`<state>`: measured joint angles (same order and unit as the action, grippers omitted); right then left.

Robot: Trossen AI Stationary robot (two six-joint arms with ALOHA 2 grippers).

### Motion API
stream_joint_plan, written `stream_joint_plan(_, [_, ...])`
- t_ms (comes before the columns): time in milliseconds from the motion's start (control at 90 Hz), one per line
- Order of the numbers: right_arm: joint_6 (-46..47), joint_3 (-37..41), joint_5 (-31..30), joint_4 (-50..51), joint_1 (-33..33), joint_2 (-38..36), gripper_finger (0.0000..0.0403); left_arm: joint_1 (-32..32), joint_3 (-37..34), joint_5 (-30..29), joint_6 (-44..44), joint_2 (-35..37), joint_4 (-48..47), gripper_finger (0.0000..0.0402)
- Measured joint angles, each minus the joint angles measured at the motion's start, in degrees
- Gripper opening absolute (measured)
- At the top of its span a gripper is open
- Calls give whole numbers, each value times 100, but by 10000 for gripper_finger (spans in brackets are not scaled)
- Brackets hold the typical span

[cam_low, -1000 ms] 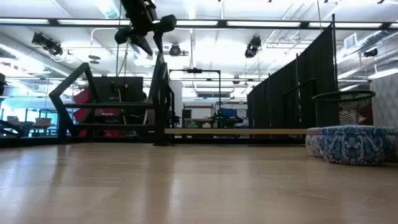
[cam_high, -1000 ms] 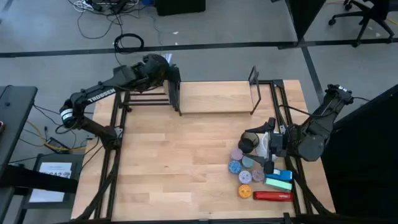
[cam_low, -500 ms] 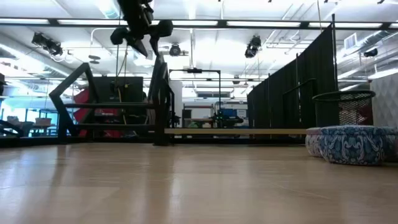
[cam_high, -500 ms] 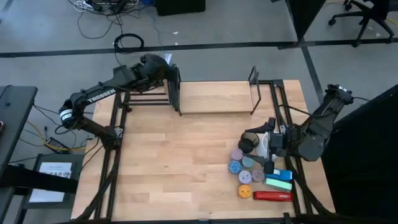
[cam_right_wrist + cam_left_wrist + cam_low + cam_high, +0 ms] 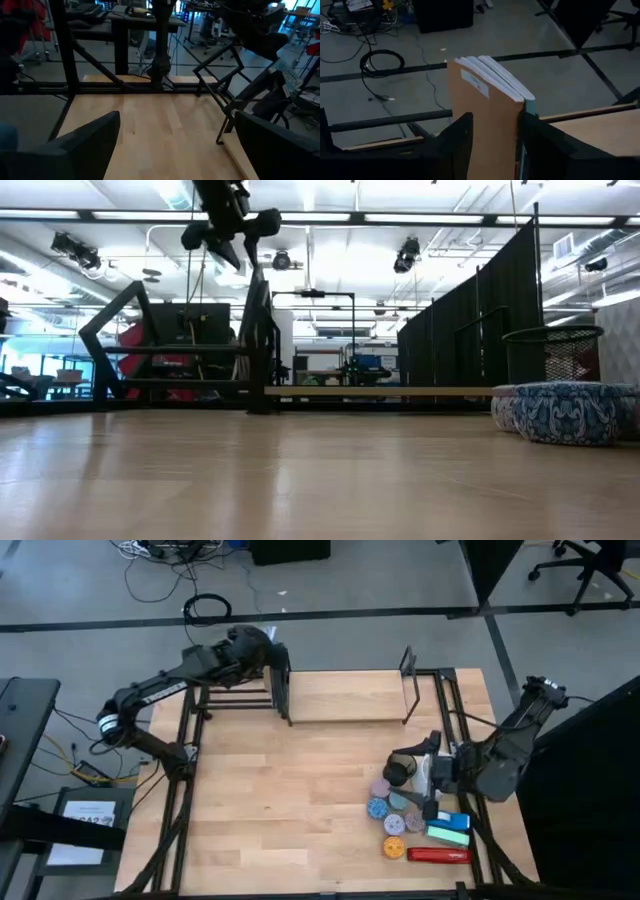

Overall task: Stock shelves
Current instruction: Remove the brown book from the bookshelf

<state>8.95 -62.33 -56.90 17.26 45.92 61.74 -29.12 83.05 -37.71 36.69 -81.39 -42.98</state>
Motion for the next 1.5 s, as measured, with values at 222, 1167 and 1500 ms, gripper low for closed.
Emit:
stream_joint_plan(222, [-47,0,4,9,-117,146,361,-19,18,-105,-25,-148,14,144])
stream_joint_plan(1167, [-59,0,6,0,-112,144,361,-165,37,-438,-827,-429,-433,4])
stream_joint_plan(1500, [-37,0,6,1,-67,144,361,761,1370,-1018,-1656,276,-959,2])
